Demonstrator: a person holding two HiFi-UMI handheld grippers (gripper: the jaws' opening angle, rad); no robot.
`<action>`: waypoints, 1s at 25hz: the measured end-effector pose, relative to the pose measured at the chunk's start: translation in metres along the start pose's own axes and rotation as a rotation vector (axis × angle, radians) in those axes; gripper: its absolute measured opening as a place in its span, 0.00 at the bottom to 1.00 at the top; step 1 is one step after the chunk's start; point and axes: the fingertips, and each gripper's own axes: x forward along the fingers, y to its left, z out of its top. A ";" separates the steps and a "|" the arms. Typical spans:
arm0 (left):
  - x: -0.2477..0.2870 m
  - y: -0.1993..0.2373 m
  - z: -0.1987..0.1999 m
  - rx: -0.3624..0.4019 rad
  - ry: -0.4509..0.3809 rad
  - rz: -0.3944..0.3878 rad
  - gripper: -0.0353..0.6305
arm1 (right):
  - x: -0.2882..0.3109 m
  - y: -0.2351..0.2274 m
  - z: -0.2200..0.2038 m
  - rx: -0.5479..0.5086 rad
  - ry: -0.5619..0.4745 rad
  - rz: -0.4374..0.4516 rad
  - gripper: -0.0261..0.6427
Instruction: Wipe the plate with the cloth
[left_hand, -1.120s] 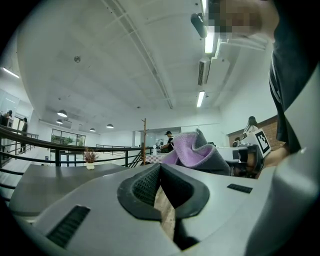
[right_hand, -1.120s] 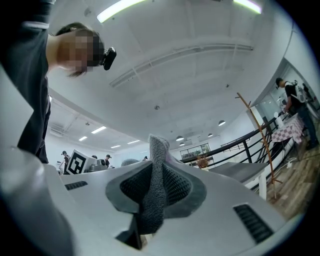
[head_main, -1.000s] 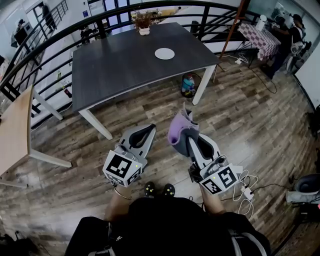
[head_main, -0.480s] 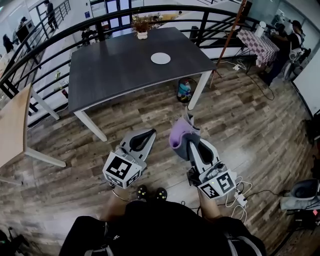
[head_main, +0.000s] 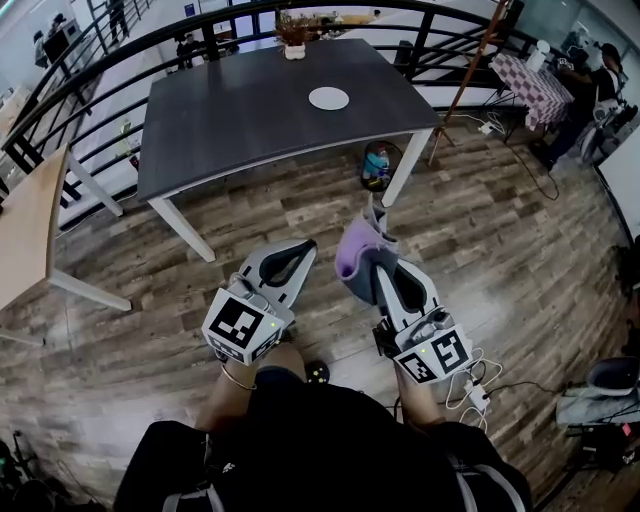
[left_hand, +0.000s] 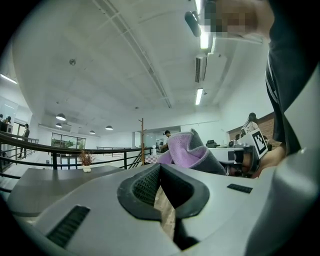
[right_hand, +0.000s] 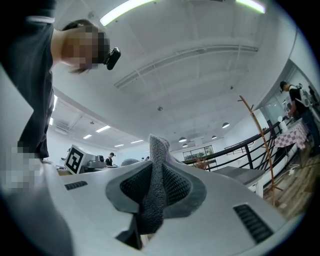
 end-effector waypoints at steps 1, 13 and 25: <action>0.002 0.003 0.001 0.001 -0.005 0.001 0.06 | 0.003 -0.001 0.000 -0.005 -0.001 0.002 0.13; 0.055 0.055 -0.002 0.001 -0.070 -0.084 0.06 | 0.065 -0.036 -0.003 -0.135 0.012 -0.047 0.13; 0.104 0.139 -0.002 0.019 -0.083 -0.138 0.06 | 0.150 -0.081 -0.016 -0.119 0.004 -0.088 0.13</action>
